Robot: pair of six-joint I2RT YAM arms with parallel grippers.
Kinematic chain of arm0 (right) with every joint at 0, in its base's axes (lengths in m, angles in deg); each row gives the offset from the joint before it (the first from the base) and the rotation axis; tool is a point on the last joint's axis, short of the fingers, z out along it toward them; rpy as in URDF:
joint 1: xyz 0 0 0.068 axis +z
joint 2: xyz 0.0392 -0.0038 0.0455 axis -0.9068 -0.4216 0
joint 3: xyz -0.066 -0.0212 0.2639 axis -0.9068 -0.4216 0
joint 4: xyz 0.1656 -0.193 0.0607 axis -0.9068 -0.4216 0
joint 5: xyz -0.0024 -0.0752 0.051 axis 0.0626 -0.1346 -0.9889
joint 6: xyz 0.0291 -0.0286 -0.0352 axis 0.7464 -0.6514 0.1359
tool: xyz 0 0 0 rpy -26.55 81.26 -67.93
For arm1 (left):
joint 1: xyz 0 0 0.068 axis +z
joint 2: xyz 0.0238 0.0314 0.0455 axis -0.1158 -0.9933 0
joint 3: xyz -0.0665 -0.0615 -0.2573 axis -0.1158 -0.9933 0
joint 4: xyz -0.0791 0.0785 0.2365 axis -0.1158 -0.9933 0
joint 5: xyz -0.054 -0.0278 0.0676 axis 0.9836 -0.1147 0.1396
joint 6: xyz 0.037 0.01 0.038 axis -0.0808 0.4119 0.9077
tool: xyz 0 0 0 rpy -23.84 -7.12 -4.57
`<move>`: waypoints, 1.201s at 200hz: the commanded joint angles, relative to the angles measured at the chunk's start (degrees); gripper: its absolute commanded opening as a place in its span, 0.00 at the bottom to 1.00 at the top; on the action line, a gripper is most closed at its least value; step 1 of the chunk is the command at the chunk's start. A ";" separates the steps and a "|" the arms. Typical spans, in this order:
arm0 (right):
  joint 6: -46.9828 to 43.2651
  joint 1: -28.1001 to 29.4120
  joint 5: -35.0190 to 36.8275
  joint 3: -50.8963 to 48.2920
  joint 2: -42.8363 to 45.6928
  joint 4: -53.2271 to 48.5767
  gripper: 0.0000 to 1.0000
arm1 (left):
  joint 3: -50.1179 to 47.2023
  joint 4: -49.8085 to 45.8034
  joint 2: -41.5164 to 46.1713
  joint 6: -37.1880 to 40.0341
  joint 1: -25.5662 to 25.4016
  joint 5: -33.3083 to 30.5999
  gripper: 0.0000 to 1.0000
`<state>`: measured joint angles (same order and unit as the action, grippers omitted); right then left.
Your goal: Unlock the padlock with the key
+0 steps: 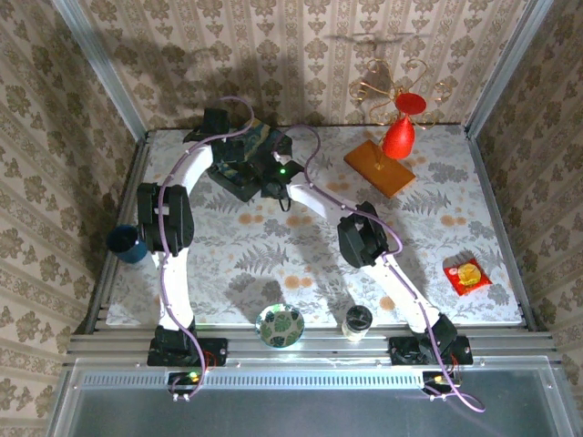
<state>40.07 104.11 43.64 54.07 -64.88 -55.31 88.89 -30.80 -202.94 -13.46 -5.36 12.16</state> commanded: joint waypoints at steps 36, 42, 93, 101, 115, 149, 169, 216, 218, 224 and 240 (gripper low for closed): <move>-4.68 -3.89 -3.52 -17.43 9.06 8.13 0.51 | 3.44 7.58 -0.28 4.70 0.27 -0.22 1.00; -6.00 -4.10 -5.14 -17.51 9.27 8.97 0.53 | 4.25 8.31 -0.88 4.53 0.61 1.22 1.00; -15.43 -5.48 -15.11 -17.64 9.83 14.83 0.63 | 15.59 7.89 -9.80 7.33 2.40 14.62 1.00; -16.64 -5.88 -16.65 -16.66 9.35 14.58 0.65 | 17.70 6.76 -11.35 7.79 2.75 17.81 1.00; -17.96 -6.30 -17.49 -15.60 8.72 13.93 0.66 | 21.50 4.53 -14.31 8.64 3.29 22.88 1.00; -18.63 -6.79 -17.63 -14.86 8.49 12.19 0.66 | 32.28 -6.03 -21.73 12.62 3.16 32.66 1.00; -18.48 -6.80 -16.96 -17.12 9.97 12.38 0.65 | 32.91 -9.48 -22.78 16.04 2.28 34.77 1.00; -18.22 -7.44 -15.65 -32.54 19.11 18.72 0.65 | 29.79 -13.99 -20.94 23.44 0.00 38.57 0.98; -18.23 -7.48 -15.58 -33.28 19.60 18.94 0.65 | 29.79 -14.23 -20.87 23.71 -0.09 38.69 0.98; -18.29 -7.66 -15.55 -35.76 21.09 19.66 0.65 | 29.79 -14.99 -20.77 24.43 -0.35 38.98 0.98; -18.49 -8.21 -15.82 -43.25 25.39 22.78 0.65 | 29.69 -16.60 -20.76 26.03 -1.12 39.34 0.98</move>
<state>22.87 96.92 27.70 18.38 -45.97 -36.58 120.30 -38.37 -224.66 6.41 -4.31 47.99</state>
